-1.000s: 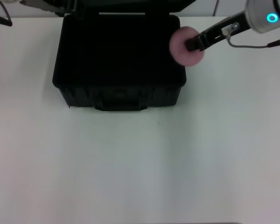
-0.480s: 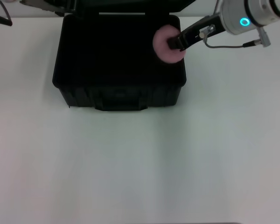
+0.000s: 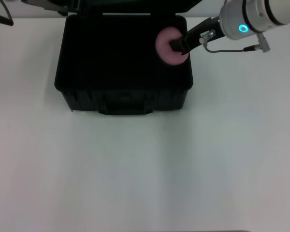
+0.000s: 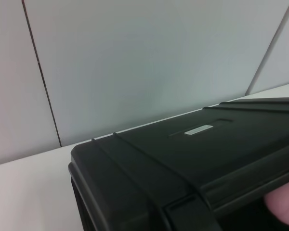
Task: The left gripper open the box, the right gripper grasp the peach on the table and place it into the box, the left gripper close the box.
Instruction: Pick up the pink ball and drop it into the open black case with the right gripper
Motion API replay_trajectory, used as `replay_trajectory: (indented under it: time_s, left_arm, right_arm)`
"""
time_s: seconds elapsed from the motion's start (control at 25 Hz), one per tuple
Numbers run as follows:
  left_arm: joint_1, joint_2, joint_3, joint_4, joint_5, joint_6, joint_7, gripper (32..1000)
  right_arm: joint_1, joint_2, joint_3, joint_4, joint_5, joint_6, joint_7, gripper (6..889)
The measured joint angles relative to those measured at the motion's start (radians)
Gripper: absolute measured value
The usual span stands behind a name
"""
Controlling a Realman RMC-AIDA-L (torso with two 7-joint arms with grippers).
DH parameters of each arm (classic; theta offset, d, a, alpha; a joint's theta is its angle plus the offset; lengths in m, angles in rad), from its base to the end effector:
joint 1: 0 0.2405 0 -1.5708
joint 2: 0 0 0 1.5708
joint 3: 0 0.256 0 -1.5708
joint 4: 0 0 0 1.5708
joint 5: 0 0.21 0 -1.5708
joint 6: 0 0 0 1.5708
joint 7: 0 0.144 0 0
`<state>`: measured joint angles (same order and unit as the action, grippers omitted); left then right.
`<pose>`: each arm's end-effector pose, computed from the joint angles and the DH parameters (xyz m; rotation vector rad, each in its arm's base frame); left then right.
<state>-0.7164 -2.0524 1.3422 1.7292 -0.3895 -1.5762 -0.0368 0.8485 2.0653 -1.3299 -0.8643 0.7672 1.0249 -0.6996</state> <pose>-0.0827 0.3824 0.0748 -2.1105 -1.0989 0.0435 0.1504 0.4352 -0.0403 -2.5284 0.8568 -0.0578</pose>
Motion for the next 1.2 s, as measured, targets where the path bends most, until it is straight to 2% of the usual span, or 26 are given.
replay_trajectory:
  time_s: [0.16,0.56,1.2]
  left_arm:
    - [0.0,0.0,0.0,0.001,0.0,0.001,0.0,380]
    - [-0.002,0.0,0.0,0.001,-0.001,0.002,0.0,379]
    - [-0.003,-0.0014,0.0,0.001,-0.003,0.004,0.0,380]
  right_arm:
    - [0.0,0.0,-0.007,0.032,0.034,-0.034,-0.023,45]
    - [0.012,-0.001,-0.008,0.085,0.036,-0.09,-0.033,46]
    - [0.034,0.005,-0.008,0.139,0.041,-0.114,-0.051,48]
